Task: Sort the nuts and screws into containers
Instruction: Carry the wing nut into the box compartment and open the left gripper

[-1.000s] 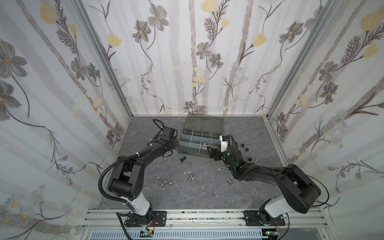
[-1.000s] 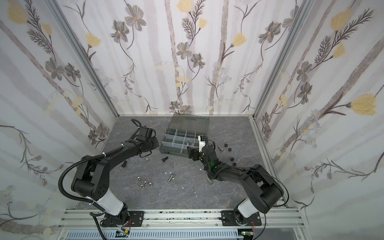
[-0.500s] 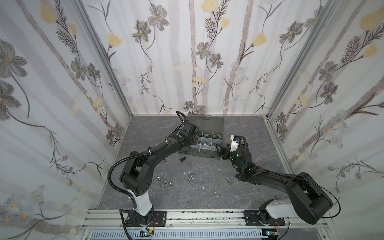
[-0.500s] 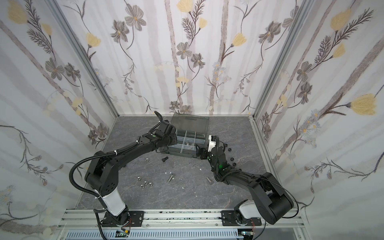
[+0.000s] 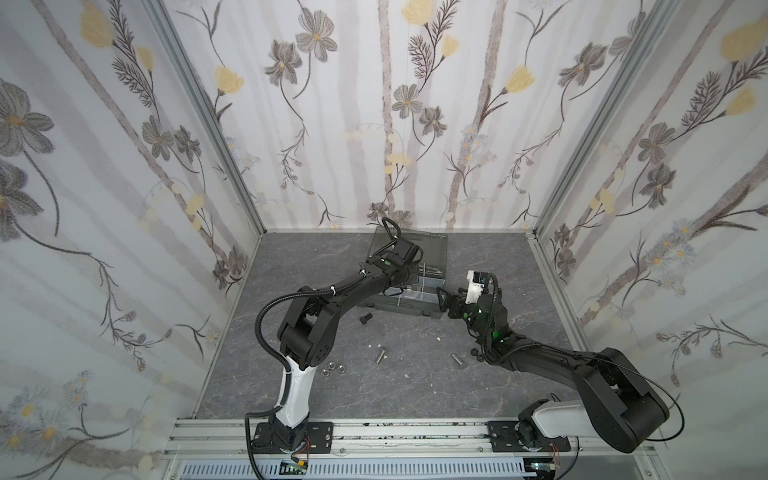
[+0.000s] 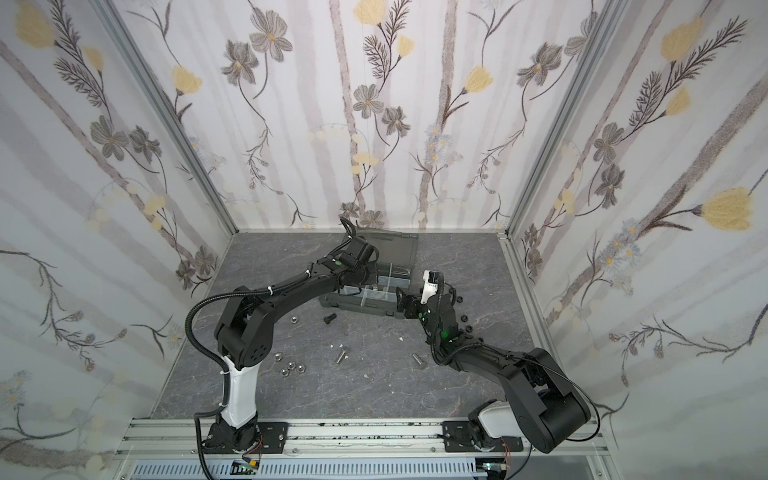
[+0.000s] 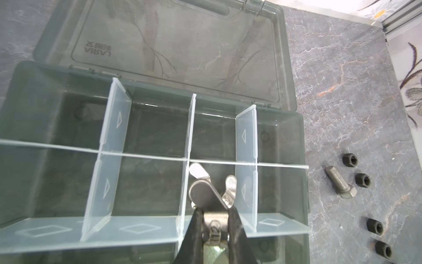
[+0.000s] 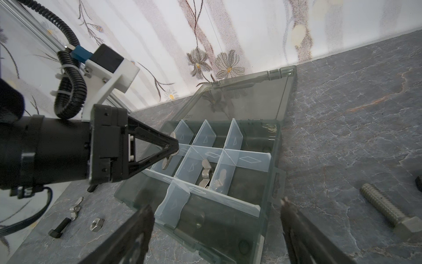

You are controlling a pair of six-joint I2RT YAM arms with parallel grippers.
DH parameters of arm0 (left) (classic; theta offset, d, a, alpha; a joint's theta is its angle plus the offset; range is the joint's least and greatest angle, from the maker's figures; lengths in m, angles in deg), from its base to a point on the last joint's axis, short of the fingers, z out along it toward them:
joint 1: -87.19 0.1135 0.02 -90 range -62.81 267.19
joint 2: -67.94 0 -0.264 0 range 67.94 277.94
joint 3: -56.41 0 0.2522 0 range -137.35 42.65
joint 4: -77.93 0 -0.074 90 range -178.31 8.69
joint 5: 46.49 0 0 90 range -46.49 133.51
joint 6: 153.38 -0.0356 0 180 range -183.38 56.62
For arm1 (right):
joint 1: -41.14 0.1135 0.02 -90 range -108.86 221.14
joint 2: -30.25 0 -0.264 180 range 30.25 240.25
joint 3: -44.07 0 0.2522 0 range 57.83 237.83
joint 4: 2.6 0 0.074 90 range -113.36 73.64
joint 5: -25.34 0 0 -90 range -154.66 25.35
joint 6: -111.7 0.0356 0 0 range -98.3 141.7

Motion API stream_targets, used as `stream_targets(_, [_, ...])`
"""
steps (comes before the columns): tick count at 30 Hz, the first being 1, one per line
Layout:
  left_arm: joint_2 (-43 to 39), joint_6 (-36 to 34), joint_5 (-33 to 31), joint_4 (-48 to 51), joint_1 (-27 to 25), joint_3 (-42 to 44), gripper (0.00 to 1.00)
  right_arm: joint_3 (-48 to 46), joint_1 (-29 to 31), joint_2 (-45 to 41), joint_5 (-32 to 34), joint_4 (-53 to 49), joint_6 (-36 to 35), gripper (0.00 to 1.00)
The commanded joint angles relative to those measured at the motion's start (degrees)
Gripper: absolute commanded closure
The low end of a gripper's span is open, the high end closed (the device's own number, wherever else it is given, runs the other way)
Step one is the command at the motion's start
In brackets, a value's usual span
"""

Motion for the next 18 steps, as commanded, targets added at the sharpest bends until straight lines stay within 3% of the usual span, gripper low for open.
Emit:
stream_targets(1, [2.02, 0.32, 0.83, 0.45, -0.24, -2.06, 0.96, -0.18, -0.22, 0.11, -0.12, 2.65, 0.64, 0.13])
stream_targets(11, [6.4, 0.23, 2.0, 0.35, -0.47, -5.02, 0.88, -0.18, -0.65, 0.83, -0.59, 3.0, 1.04, 0.13])
stream_targets(18, [6.63, -0.17, 1.33, 1.03, -0.32, -6.07, 0.66, -0.09, -0.77, 1.08, -0.91, 2.99, 1.09, 0.13])
